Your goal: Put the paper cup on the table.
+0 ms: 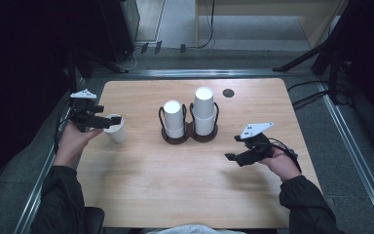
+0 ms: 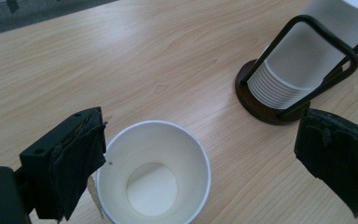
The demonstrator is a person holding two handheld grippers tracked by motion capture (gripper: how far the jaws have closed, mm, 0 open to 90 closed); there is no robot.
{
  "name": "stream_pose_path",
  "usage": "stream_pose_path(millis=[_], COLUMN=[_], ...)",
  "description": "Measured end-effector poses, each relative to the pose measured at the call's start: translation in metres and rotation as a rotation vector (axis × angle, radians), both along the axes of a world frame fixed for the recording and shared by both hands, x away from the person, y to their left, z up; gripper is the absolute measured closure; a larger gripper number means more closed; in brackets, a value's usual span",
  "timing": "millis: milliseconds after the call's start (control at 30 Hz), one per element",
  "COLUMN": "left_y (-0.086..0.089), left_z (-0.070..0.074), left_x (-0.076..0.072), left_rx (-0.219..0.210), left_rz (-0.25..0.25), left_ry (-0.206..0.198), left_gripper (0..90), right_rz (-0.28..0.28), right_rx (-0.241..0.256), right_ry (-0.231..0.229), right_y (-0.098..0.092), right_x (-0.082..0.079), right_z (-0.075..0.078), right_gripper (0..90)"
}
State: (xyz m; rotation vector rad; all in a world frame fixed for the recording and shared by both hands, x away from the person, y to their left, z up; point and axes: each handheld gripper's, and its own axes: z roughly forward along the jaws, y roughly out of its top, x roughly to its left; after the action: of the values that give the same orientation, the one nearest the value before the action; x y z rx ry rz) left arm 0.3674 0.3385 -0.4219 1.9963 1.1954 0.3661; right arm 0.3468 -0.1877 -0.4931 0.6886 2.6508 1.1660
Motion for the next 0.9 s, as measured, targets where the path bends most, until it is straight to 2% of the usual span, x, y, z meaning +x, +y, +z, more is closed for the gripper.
stream_pose_path(millis=[133,233,300,400,567,767,900], left_y=[-0.006,-0.014,-0.021,-0.025,-0.039,-0.057,-0.066], left_z=[0.006,0.01,0.012,0.013,0.013,0.01,0.009], left_x=[-0.003,-0.006,-0.009,-0.011,-0.017,-0.024,-0.028], left_rx=[0.011,0.004,0.018,0.017,-0.008,-0.008,-0.027], left_rz=[-0.009,-0.035,-0.053,-0.06,-0.099,-0.147,-0.169], left_ry=[-0.015,-0.014,-0.025,-0.019,-0.012,-0.007,-0.001], left_gripper=[2.2,2.2,2.2,2.2,2.2,2.3,2.3], right_rz=[0.0,0.001,0.002,0.003,0.015,0.025,0.027], right_rx=[0.0,0.001,0.003,0.005,0.007,0.01,0.011], right_ry=[-0.001,-0.007,-0.008,-0.008,-0.006,-0.01,-0.007], right_y=[0.0,0.0,0.0,0.001,0.005,0.008,0.009], right_x=[0.0,0.0,0.001,0.001,0.003,0.005,0.006], right_z=[0.0,0.001,0.001,0.002,0.002,0.003,0.004], right_gripper=[21.6,21.7,21.6,21.6,21.7,21.7,21.6])
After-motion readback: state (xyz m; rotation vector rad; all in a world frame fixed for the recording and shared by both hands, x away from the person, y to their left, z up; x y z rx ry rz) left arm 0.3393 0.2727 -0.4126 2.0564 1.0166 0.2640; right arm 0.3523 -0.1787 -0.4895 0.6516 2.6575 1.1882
